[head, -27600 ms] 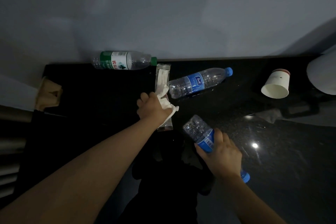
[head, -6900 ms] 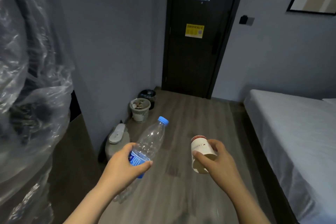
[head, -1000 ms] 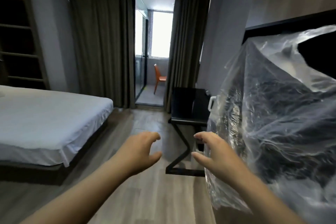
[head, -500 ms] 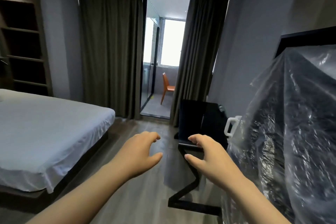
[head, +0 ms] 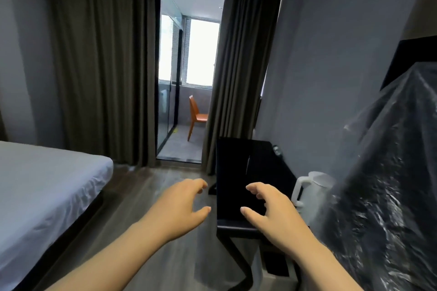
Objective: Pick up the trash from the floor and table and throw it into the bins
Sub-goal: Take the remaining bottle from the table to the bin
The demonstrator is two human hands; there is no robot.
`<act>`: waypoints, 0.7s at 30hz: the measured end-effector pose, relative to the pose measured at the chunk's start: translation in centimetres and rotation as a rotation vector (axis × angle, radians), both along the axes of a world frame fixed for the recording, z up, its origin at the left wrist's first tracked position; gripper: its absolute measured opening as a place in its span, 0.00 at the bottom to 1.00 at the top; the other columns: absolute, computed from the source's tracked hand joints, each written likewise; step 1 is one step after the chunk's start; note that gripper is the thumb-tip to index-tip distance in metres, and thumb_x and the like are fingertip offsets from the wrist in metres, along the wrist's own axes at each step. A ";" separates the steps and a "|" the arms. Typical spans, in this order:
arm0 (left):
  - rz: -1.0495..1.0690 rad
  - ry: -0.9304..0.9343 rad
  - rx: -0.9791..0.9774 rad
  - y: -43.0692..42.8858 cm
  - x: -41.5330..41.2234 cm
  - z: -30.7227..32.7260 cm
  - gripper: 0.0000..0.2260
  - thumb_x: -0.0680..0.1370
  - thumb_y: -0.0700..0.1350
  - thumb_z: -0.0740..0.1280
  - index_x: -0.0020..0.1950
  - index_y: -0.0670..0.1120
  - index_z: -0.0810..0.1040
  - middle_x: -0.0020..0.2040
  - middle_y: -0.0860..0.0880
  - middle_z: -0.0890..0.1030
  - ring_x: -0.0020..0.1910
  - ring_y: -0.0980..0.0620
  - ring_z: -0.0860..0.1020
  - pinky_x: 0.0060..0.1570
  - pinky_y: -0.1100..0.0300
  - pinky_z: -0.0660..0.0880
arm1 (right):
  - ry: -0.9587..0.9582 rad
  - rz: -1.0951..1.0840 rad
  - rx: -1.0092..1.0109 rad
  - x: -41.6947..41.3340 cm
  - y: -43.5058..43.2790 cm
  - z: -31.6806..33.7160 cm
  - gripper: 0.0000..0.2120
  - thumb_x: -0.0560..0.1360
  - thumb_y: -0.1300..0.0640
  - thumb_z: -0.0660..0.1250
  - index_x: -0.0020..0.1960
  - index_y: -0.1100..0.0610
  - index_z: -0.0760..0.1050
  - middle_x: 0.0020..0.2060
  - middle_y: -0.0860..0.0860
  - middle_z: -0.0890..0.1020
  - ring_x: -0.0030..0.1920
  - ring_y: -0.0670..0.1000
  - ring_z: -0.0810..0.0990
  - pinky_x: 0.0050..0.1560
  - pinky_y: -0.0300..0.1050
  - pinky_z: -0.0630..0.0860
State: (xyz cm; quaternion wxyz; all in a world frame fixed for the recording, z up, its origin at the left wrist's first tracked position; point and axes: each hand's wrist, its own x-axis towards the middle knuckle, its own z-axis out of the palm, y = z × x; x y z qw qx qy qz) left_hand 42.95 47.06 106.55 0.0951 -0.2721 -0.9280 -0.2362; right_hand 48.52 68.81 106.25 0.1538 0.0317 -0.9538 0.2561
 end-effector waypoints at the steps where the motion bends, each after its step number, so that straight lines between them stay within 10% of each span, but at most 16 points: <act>1: 0.004 -0.001 -0.005 0.8 -2.0 -0.3 0.22 0.76 0.56 0.65 0.68 0.54 0.68 0.63 0.57 0.74 0.61 0.59 0.72 0.58 0.67 0.70 | 0.004 -0.004 -0.009 -2.1 0.9 -0.3 0.23 0.75 0.46 0.67 0.68 0.45 0.68 0.62 0.38 0.72 0.63 0.38 0.69 0.63 0.35 0.68; 21: -0.021 -0.021 -0.059 10.2 -42.4 -3.2 0.21 0.76 0.57 0.65 0.67 0.54 0.69 0.63 0.58 0.74 0.60 0.59 0.73 0.57 0.64 0.72 | -0.082 -0.079 -0.098 -41.2 11.4 -4.5 0.23 0.74 0.44 0.67 0.68 0.44 0.68 0.64 0.38 0.71 0.63 0.39 0.70 0.63 0.37 0.70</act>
